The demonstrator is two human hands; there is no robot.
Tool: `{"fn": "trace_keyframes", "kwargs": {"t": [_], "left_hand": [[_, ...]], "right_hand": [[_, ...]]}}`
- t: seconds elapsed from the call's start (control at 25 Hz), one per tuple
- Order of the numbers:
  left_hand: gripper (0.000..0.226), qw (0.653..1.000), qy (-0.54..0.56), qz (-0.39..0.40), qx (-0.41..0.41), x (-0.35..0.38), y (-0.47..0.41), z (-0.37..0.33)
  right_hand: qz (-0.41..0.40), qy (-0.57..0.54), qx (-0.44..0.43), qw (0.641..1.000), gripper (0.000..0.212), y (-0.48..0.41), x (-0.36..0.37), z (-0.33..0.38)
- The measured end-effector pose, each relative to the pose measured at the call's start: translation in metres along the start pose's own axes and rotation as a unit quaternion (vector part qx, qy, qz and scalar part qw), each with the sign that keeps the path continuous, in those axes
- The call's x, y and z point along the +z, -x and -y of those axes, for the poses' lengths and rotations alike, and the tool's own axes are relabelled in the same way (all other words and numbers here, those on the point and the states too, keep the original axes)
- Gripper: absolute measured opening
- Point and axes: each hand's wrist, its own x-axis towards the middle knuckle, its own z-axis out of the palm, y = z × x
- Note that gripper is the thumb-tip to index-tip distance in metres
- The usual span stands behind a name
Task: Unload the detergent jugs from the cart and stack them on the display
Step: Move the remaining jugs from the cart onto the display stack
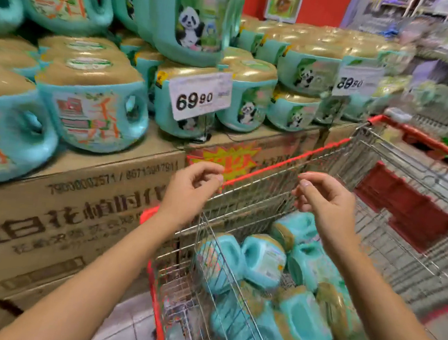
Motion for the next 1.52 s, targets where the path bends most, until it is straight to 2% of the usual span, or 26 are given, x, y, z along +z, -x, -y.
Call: {"fn": "trace_keyframes", "kwargs": {"t": [0.16, 0.32, 0.4, 0.48, 0.56, 0.68, 0.76, 0.88, 1.0, 1.12, 1.24, 1.4, 1.52], "left_hand": [[0.013, 0.995, 0.033, -0.001, -0.089, 0.080, -0.002, 0.044], [0.014, 0.972, 0.043, -0.026, -0.230, 0.134, -0.014, 0.099], [0.013, 0.947, 0.049, -0.063, -0.312, 0.151, -0.019, 0.132], [0.024, 0.918, 0.036, -0.092, -0.385, 0.165, -0.021, 0.165], [0.031, 0.889, 0.034, -0.135, -0.437, 0.175, -0.020, 0.196], [0.029, 0.824, 0.109, -0.195, -0.520, 0.186, -0.017, 0.217], [0.020, 0.810, 0.150, -0.223, -0.522, 0.189, -0.019, 0.219], [0.008, 0.814, 0.159, -0.248, -0.500, 0.189, -0.016, 0.218], [0.018, 0.797, 0.205, -0.264, -0.503, 0.188, -0.014, 0.213], [0.019, 0.788, 0.210, -0.295, -0.499, 0.188, -0.015, 0.215], [0.022, 0.779, 0.215, -0.328, -0.488, 0.187, -0.016, 0.216], [0.016, 0.778, 0.213, -0.345, -0.480, 0.186, -0.016, 0.220], [0.012, 0.789, 0.203, -0.326, -0.480, 0.184, -0.013, 0.215]], "right_hand": [[0.005, 0.077, 0.079, 0.994, 0.020, -0.012, -0.053, -0.064], [0.031, 0.135, 0.175, 0.975, 0.020, -0.022, -0.068, -0.140], [0.067, 0.165, 0.214, 0.960, 0.013, -0.028, -0.061, -0.180], [0.129, 0.190, 0.259, 0.938, 0.007, -0.030, -0.045, -0.225], [0.177, 0.227, 0.294, 0.911, 0.018, -0.026, -0.027, -0.269], [0.249, 0.274, 0.331, 0.868, 0.031, -0.019, 0.001, -0.323], [0.280, 0.264, 0.343, 0.857, 0.040, -0.013, 0.020, -0.350], [0.291, 0.240, 0.353, 0.856, 0.047, -0.007, 0.050, -0.375], [0.289, 0.264, 0.346, 0.853, 0.040, -0.012, 0.070, -0.395], [0.291, 0.212, 0.374, 0.855, 0.029, -0.019, 0.085, -0.405], [0.284, 0.158, 0.374, 0.869, 0.023, -0.019, 0.091, -0.393], [0.182, 0.031, 0.421, 0.888, 0.011, -0.043, 0.056, -0.358], [0.209, -0.014, 0.401, 0.892, 0.013, -0.074, 0.012, -0.311]]}}
